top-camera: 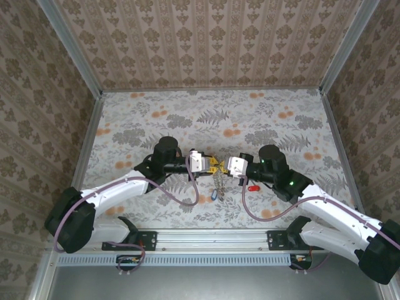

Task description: Put the keys on the keyring

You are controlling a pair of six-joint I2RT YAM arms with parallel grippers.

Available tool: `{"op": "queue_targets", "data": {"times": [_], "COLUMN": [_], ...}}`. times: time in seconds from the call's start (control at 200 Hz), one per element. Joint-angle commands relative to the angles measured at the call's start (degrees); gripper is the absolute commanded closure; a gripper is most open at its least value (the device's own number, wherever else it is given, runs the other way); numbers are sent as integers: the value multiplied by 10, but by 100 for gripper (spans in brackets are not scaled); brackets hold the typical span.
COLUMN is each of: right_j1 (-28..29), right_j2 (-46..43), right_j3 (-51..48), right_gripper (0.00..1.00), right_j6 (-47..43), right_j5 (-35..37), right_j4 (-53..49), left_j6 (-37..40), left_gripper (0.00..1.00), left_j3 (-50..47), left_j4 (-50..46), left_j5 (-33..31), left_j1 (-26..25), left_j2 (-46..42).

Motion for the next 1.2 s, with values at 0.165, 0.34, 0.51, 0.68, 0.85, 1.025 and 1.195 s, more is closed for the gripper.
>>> {"op": "queue_targets", "data": {"times": [0.165,0.34,0.51,0.68,0.85,1.025,1.195], "right_j1": [9,8,-2,-3,-8,-15,-19], "right_j2": [-1,-39,-90,-106,-77,-49,-28], "right_j3": [-6,-16,-10,1,20,40,58], "right_gripper": [98,63,59,58,57,62,72], "right_j6": [-15,-33,-54,-48,-25,-9,-1], "right_j5": [-13,21,37,25,10,-25,-63], "right_j4": [-12,-30,-103,-137,-137,-133,-142], "left_j6": [-33,-19,44,79,91,110,107], "left_gripper": [100,100,100,100,100,100,100], "left_j3": [26,21,29,25,25,21,26], "left_j4": [44,26,-44,-55,-57,-54,-59], "left_j5": [14,6,1,7,25,50,55], "left_j1": [-5,-4,-4,-3,-3,-3,-2], "left_j2": [3,-5,-23,-41,-47,-56,-60]}}
